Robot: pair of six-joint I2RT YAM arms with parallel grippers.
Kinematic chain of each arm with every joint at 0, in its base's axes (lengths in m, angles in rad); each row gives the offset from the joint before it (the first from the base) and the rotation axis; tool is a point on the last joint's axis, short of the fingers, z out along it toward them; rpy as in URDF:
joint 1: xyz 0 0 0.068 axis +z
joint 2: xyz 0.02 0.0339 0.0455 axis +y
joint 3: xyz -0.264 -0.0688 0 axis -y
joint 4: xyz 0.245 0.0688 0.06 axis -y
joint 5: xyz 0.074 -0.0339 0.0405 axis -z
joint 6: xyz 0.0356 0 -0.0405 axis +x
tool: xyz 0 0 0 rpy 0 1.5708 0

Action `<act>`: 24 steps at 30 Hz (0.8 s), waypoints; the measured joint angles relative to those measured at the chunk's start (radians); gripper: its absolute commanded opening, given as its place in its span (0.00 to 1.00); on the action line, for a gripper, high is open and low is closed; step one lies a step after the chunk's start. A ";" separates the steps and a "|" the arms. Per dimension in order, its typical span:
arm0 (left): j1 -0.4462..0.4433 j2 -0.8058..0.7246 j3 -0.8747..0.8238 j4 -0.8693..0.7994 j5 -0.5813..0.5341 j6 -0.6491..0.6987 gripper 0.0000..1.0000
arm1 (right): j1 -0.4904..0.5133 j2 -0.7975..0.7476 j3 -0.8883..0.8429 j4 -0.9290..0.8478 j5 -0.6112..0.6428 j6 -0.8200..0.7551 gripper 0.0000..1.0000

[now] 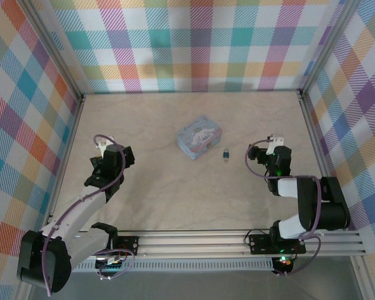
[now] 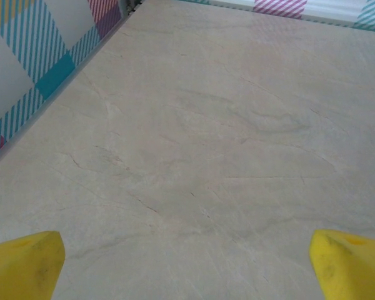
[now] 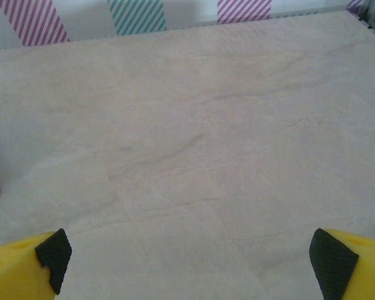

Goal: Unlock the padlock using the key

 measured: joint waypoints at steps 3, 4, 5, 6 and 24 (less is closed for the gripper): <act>0.011 0.000 0.000 0.010 0.022 0.013 1.00 | -0.001 0.050 -0.002 0.018 -0.005 -0.007 1.00; 0.014 0.000 0.000 0.013 0.029 0.019 1.00 | -0.002 0.053 0.006 0.003 -0.007 -0.007 1.00; 0.016 0.000 0.000 0.018 0.035 0.023 1.00 | -0.003 0.055 0.015 -0.003 -0.008 -0.007 1.00; 0.019 0.001 0.000 0.026 0.043 0.027 1.00 | -0.004 0.056 0.025 -0.005 -0.008 -0.007 1.00; 0.057 0.156 -0.028 0.191 0.146 0.141 1.00 | -0.007 0.056 0.048 -0.006 -0.011 -0.010 1.00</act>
